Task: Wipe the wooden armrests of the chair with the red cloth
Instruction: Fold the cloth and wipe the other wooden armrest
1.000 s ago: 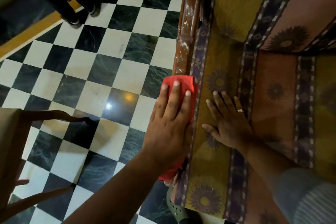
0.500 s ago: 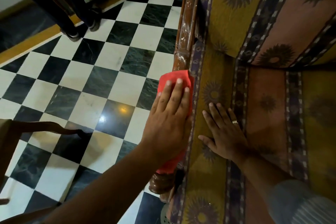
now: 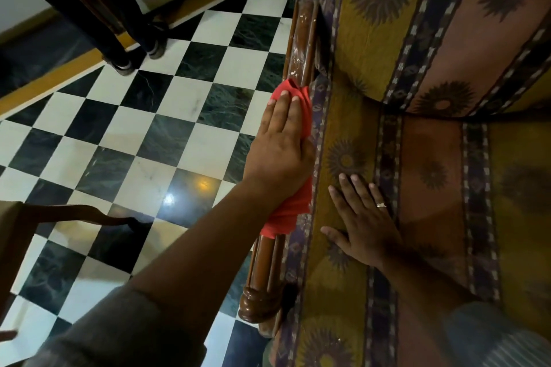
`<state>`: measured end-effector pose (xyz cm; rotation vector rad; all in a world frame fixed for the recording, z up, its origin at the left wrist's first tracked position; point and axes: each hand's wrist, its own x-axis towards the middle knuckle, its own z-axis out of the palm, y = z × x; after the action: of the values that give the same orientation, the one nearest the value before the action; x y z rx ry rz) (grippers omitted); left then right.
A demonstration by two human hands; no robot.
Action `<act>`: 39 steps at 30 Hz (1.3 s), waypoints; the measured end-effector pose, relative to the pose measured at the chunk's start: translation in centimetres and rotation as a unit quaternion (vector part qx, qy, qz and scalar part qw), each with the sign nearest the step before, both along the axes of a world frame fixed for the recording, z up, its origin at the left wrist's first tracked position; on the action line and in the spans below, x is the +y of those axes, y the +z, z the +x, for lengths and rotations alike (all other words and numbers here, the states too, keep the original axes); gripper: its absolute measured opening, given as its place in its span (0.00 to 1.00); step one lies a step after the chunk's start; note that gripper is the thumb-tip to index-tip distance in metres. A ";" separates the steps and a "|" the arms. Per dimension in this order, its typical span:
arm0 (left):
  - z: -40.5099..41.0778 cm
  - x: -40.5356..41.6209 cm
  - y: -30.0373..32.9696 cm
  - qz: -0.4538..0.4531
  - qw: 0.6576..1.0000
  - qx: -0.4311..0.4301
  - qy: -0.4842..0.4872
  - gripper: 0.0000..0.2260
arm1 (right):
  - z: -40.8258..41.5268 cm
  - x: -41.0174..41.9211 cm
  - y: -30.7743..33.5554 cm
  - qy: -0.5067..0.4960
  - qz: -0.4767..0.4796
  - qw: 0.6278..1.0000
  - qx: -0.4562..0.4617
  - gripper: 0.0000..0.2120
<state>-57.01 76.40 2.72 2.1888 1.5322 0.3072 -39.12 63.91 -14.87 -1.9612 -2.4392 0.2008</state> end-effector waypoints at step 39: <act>6.4 17.3 1.5 0.052 0.992 0.112 -0.028 0.30 | 3.6 11.1 1.9 0.063 -0.054 0.996 0.017 0.51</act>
<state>-50.61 93.69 4.20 2.4123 1.5994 0.1283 -35.57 74.97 -13.00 -1.8257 -2.5837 0.3724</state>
